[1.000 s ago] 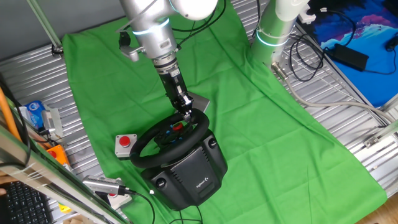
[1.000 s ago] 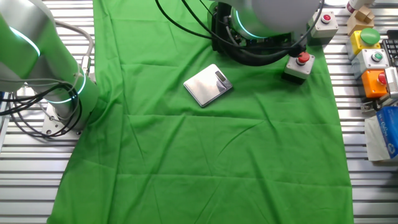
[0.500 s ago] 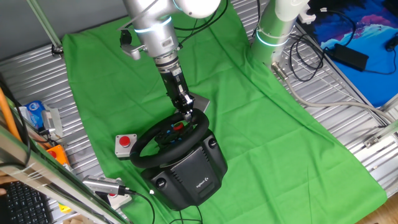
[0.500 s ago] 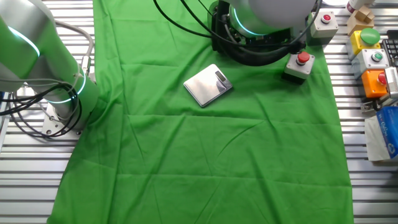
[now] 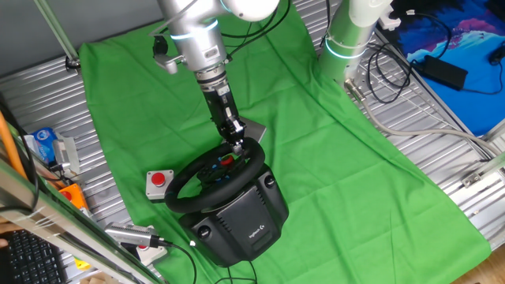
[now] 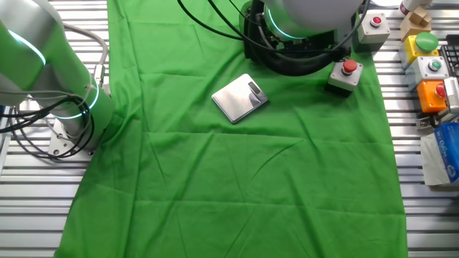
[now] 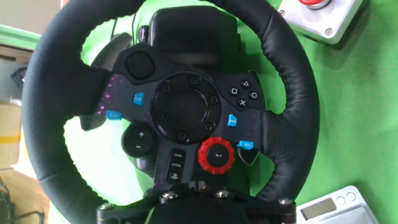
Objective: Rotate the steering wheel 90 degrees clockwise
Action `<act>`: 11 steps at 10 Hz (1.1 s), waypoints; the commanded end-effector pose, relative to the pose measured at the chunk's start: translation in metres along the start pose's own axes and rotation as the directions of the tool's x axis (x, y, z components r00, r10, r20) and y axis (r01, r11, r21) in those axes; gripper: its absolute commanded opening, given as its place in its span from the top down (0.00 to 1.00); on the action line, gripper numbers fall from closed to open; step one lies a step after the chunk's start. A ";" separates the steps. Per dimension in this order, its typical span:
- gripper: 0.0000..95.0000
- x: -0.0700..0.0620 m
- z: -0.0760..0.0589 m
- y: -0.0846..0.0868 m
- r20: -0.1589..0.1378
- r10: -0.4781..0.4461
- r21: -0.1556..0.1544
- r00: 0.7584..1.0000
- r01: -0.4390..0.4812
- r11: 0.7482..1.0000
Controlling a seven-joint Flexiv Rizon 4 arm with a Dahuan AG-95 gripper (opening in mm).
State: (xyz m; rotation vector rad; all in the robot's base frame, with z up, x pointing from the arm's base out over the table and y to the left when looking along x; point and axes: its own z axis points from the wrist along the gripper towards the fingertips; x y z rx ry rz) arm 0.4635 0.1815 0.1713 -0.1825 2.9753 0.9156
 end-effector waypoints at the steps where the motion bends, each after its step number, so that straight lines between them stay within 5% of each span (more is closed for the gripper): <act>1: 1.00 -0.002 0.000 0.002 -0.001 0.006 -0.002 1.000 -0.006 1.000; 11: 1.00 -0.006 -0.010 0.002 -0.041 -0.040 0.010 0.998 0.041 0.999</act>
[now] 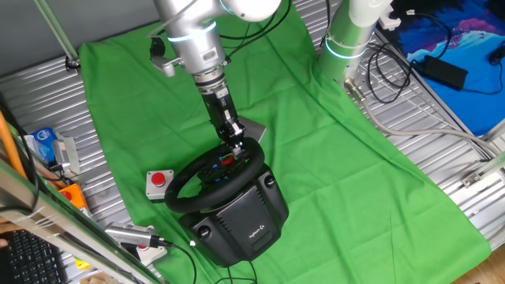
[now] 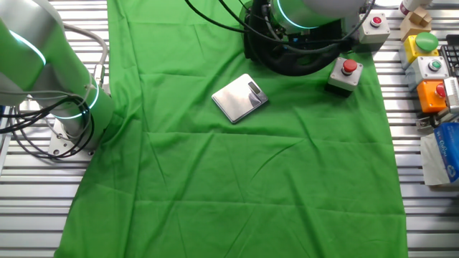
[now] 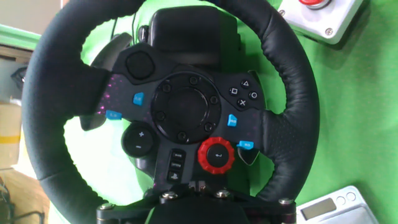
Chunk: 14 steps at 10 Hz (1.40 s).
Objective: Rotate the steering wheel 90 degrees clockwise
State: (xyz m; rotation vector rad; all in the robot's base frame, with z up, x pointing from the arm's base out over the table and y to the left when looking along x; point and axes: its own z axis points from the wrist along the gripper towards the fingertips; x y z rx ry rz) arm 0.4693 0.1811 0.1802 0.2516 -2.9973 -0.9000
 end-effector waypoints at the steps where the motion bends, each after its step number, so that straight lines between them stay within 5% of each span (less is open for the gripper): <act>1: 1.00 0.000 -0.009 -0.007 -0.016 -0.029 0.005 0.999 0.029 1.000; 8: 1.00 0.007 -0.006 -0.020 -0.059 -0.090 0.075 0.994 0.095 0.993; 12: 1.00 0.009 0.002 -0.027 -0.051 -0.101 0.071 0.994 0.104 0.992; 14: 1.00 0.009 0.009 -0.026 -0.035 -0.077 0.044 0.996 0.078 0.996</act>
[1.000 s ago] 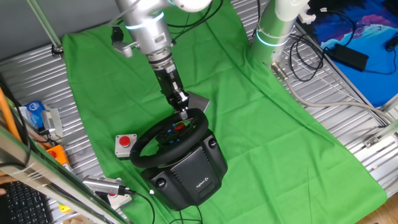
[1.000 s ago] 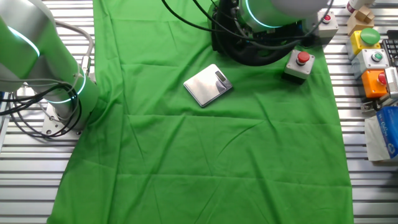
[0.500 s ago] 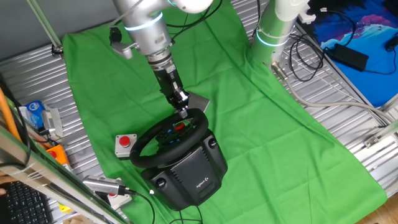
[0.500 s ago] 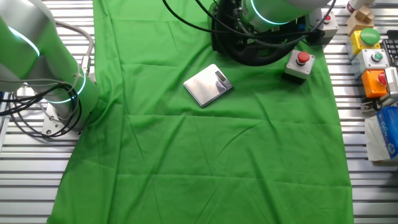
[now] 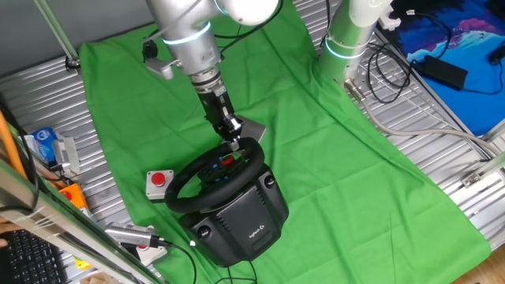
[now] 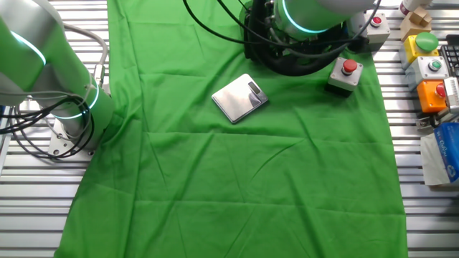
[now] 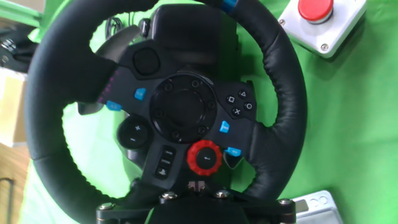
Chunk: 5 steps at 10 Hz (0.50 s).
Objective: Rotate the steering wheel 90 degrees clockwise
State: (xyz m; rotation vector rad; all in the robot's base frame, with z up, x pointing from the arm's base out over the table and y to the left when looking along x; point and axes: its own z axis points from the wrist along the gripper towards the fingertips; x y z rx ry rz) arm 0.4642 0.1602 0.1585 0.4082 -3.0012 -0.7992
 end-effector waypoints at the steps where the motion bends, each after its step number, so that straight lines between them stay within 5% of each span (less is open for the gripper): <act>1: 1.00 0.000 0.004 0.004 0.013 0.024 -0.018 1.000 -0.024 1.000; 4: 1.00 -0.002 0.014 0.014 0.034 0.085 -0.062 0.996 -0.082 0.995; 5: 1.00 -0.002 0.015 0.015 0.044 0.115 -0.111 0.992 -0.110 0.988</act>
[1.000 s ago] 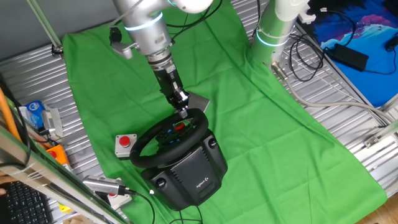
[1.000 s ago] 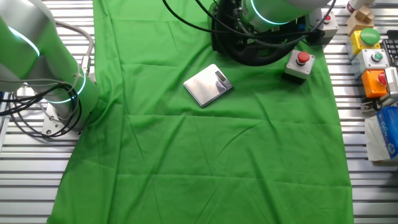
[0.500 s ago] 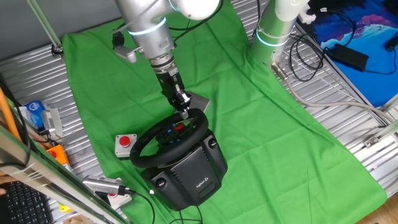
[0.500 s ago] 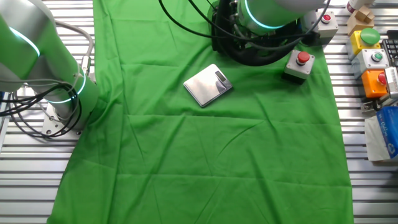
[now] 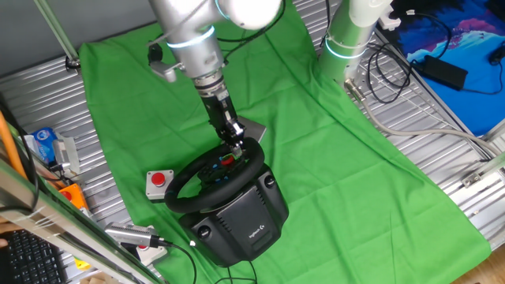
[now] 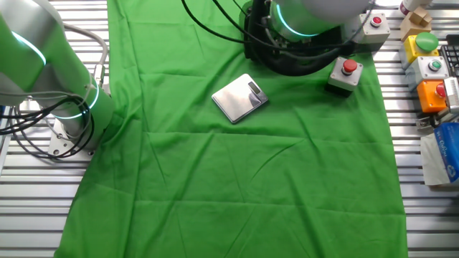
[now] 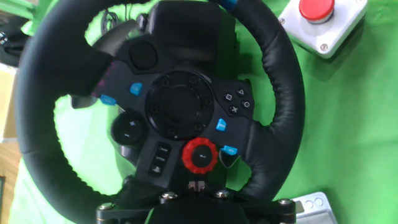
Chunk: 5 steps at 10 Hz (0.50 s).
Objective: Rotate the steering wheel 90 degrees clockwise
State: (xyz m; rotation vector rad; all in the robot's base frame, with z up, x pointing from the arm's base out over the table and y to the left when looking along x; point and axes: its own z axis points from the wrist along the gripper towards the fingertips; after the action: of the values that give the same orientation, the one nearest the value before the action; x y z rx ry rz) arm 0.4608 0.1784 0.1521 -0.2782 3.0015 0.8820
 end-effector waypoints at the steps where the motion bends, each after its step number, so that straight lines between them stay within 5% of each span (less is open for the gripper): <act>1: 1.00 -0.001 0.000 0.002 0.013 0.042 -0.067 0.999 -0.041 0.997; 5: 1.00 -0.011 -0.010 0.013 0.018 0.099 -0.124 0.995 -0.096 0.988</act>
State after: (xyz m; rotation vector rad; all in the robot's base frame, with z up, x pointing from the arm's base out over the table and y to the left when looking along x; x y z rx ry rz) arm 0.4702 0.1843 0.1677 -0.1287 2.9661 1.0665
